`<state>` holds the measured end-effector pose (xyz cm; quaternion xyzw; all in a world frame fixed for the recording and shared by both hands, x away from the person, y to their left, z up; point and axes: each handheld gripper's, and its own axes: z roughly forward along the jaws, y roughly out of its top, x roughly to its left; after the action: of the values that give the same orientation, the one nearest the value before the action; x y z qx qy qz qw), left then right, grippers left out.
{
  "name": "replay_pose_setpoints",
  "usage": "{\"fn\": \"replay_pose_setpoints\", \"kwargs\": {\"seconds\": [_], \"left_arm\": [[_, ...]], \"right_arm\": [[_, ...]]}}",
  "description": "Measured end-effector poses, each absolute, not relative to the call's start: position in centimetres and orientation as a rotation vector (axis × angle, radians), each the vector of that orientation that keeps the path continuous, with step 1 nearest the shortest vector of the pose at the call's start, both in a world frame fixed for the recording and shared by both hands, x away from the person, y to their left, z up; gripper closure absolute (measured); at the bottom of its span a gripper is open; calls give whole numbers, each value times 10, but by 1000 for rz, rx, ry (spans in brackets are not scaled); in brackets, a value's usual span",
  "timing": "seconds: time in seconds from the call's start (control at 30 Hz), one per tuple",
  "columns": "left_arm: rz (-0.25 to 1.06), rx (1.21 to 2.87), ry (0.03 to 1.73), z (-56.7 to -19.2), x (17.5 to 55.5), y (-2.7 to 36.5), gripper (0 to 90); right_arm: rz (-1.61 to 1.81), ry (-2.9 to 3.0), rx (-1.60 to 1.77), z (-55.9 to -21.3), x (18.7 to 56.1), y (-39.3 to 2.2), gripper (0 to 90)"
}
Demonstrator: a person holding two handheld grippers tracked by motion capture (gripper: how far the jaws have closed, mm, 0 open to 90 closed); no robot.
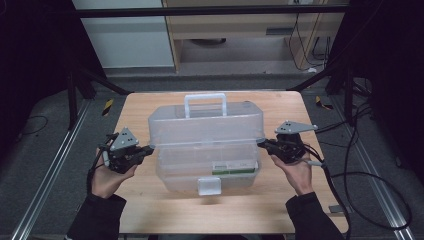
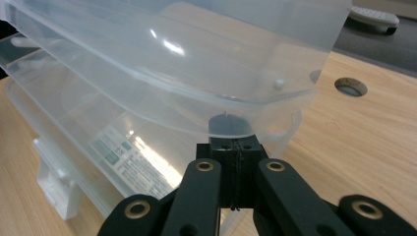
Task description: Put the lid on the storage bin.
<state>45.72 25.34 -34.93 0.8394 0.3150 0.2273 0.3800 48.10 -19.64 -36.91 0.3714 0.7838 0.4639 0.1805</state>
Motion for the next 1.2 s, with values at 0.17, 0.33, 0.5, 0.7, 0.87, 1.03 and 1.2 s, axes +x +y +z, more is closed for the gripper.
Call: {"fn": "replay_pose_setpoints", "kwargs": {"seconds": [0.17,0.33,0.5,0.7,0.87,1.03,1.2], "left_arm": [[576,2155,809,-354,456,255,893],[571,2172,813,-358,454,255,893],[563,2189,814,-362,454,256,893],[556,2202,813,-366,454,255,893],[556,2214,832,-369,455,256,893],[555,2215,866,-374,457,263,893],[553,2205,917,-380,462,270,892]], "right_arm": [[1295,2219,1058,-373,479,-198,900],[1265,2228,1055,-377,476,-199,900],[1234,2237,1040,-381,472,-200,900],[1215,2250,1035,-383,469,-200,897],[1198,2259,1043,-386,469,-203,896],[1148,2264,1059,-391,470,-207,897],[1121,2242,1088,-397,472,-215,894]]}}
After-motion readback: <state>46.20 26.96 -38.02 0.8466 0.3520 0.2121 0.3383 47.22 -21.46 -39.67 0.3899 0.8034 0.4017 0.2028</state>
